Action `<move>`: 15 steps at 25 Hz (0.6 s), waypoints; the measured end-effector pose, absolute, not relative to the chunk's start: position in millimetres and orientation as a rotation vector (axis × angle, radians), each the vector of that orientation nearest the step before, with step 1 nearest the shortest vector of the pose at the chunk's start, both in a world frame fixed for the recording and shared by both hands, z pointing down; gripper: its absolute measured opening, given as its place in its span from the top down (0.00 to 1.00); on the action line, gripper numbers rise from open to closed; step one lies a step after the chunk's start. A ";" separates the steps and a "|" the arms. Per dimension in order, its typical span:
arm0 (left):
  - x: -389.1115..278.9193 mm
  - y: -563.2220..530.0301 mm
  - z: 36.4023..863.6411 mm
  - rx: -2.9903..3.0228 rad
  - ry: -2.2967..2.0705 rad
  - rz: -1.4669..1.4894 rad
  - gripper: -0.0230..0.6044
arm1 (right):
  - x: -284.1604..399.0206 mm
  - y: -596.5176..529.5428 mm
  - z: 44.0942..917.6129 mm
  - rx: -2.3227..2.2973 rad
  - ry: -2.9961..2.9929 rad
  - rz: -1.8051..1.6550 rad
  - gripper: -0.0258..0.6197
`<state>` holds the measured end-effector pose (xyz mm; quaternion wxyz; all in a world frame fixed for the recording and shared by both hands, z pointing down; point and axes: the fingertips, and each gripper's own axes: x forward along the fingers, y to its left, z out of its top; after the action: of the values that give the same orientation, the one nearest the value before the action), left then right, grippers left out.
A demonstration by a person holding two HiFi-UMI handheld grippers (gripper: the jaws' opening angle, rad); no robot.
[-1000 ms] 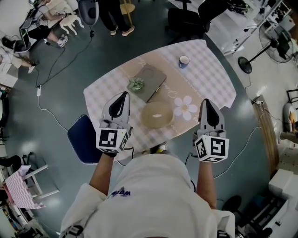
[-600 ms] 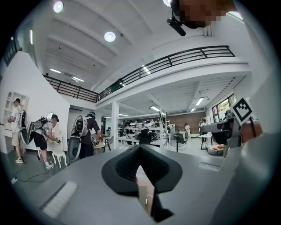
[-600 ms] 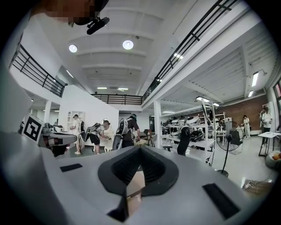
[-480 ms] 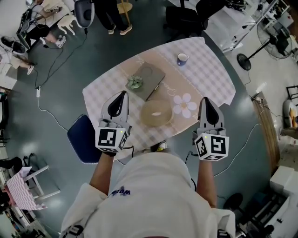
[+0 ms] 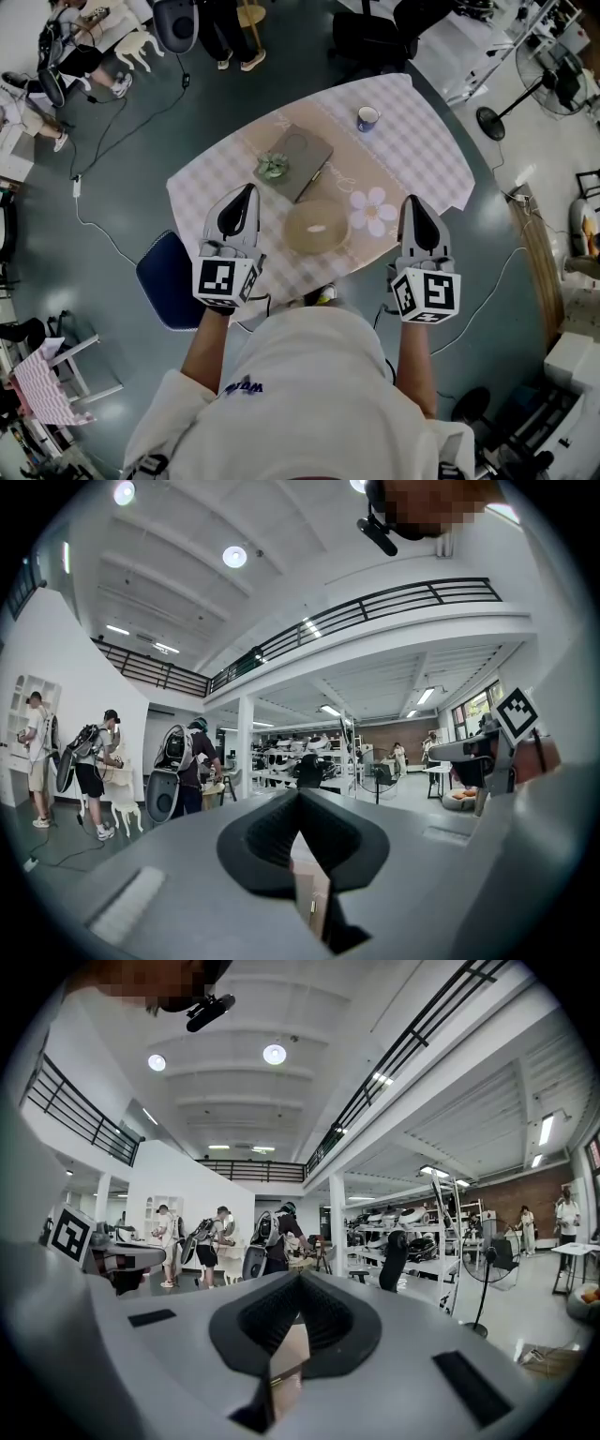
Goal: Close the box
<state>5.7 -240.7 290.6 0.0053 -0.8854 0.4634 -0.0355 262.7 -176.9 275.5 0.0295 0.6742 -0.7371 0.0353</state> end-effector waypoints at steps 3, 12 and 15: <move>4.2 -238.7 293.1 -2.778 1.448 -0.114 0.96 | 261.3 -174.8 276.0 2.078 -2.269 0.109 0.96; -18.7 -229.9 338.4 -2.825 1.446 -0.349 0.96 | 251.1 -172.8 291.6 1.977 -2.290 0.145 0.96; -31.0 -220.7 365.1 -2.843 1.440 -0.486 0.96 | 245.3 -173.4 298.5 1.922 -2.301 0.165 0.96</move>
<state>-31.0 -220.7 365.1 -0.0409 -0.8811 0.4463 -0.1506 245.3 -173.4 298.5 0.0695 0.6386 -0.7645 0.0548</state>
